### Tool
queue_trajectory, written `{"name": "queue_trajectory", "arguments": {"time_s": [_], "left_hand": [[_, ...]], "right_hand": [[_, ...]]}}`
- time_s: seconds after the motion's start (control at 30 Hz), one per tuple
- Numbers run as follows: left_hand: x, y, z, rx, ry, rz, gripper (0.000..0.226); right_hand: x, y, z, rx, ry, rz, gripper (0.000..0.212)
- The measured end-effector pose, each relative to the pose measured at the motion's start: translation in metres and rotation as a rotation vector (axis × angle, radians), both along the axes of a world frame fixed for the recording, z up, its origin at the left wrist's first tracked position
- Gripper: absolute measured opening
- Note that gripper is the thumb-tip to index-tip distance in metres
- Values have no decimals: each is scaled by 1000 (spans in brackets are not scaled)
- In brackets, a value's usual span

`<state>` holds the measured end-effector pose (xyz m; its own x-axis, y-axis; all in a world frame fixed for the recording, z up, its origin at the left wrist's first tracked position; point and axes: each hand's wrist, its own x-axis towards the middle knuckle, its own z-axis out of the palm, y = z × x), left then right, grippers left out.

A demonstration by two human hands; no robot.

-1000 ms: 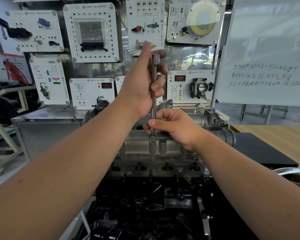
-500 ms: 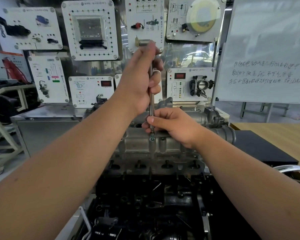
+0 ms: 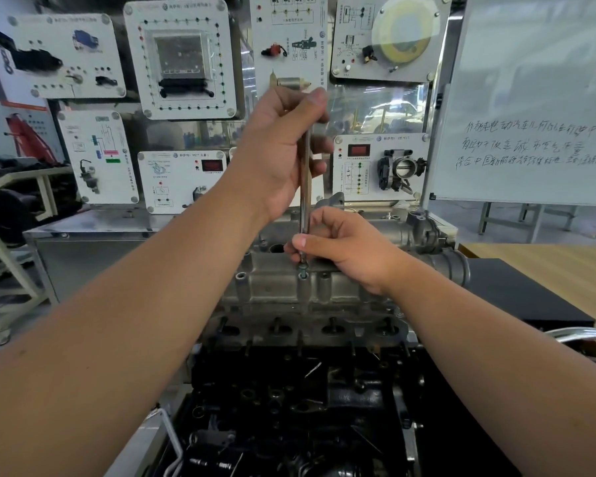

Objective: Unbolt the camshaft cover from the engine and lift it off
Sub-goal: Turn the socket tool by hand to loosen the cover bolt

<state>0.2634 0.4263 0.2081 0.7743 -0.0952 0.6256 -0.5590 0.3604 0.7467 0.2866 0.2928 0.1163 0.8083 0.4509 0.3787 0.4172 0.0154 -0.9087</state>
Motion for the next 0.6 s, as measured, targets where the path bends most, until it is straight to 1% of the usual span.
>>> {"name": "queue_trajectory", "arguments": {"time_s": [0.03, 0.1, 0.13, 0.17, 0.23, 0.27, 0.4, 0.47, 0.53, 0.6], "left_hand": [[1, -2, 0, -9, -5, 3, 16], [2, -5, 0, -22, 6, -24, 17], [3, -5, -1, -19, 21, -58, 21], [3, -4, -2, -17, 44, -100, 30], [6, -1, -3, -39, 85, -158, 43], [7, 1, -3, -49, 90, -162, 43], [5, 3, -2, -40, 41, -81, 25], [3, 2, -2, -48, 16, -35, 16], [2, -1, -1, -53, -5, -2, 15], [3, -5, -1, -50, -22, 14, 17]], "right_hand": [[0, 0, 0, 9, -5, -15, 11], [0, 0, 0, 25, 4, -25, 10], [0, -1, 0, 25, 14, -20, 7], [-1, -1, 0, 23, 27, -12, 5], [-1, -3, 1, 22, 39, 8, 12], [0, -3, 1, 22, 43, 16, 15], [0, -2, 2, 20, 67, 18, 16], [-1, -1, 1, -23, 31, -7, 19], [-3, 0, 1, -60, -10, -28, 21], [-4, 2, 0, -52, -23, -35, 22]]}}
